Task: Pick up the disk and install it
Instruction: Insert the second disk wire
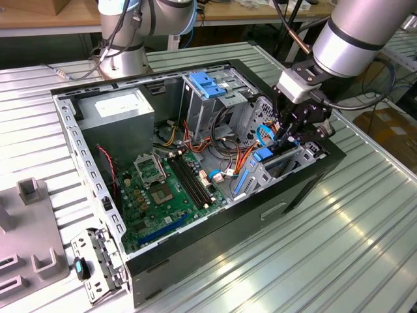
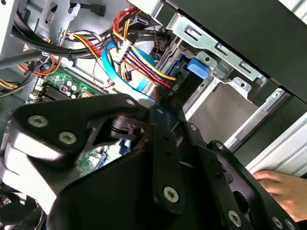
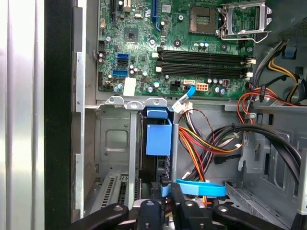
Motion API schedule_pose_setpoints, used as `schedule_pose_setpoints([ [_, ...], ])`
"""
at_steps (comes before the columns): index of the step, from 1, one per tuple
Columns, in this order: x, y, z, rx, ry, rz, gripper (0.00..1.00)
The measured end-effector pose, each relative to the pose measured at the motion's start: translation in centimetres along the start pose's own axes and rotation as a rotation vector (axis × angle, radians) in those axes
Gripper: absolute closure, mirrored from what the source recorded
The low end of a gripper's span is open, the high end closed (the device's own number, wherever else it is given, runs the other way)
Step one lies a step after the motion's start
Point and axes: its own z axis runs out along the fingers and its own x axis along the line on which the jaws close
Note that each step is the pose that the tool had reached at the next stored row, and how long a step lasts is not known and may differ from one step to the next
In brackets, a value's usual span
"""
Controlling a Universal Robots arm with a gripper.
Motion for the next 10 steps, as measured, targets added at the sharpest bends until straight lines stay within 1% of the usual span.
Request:
schedule_pose_setpoints([
  [1,-0.02,-0.01,-0.26,-0.0001,0.0007,0.0,0.76],
  [2,-0.05,-0.03,-0.68,-0.0001,0.0005,0.0,0.76],
  [6,-0.05,-0.03,-0.69,-0.0001,0.0006,0.0,0.78],
  [7,-0.05,-0.04,-0.69,-0.0001,0.0006,0.0,0.85],
  [8,-0.05,-0.04,-0.7,-0.0001,0.0007,0.0,0.89],
  [10,-0.05,-0.04,-0.7,-0.0001,0.0007,0.0,0.89],
])
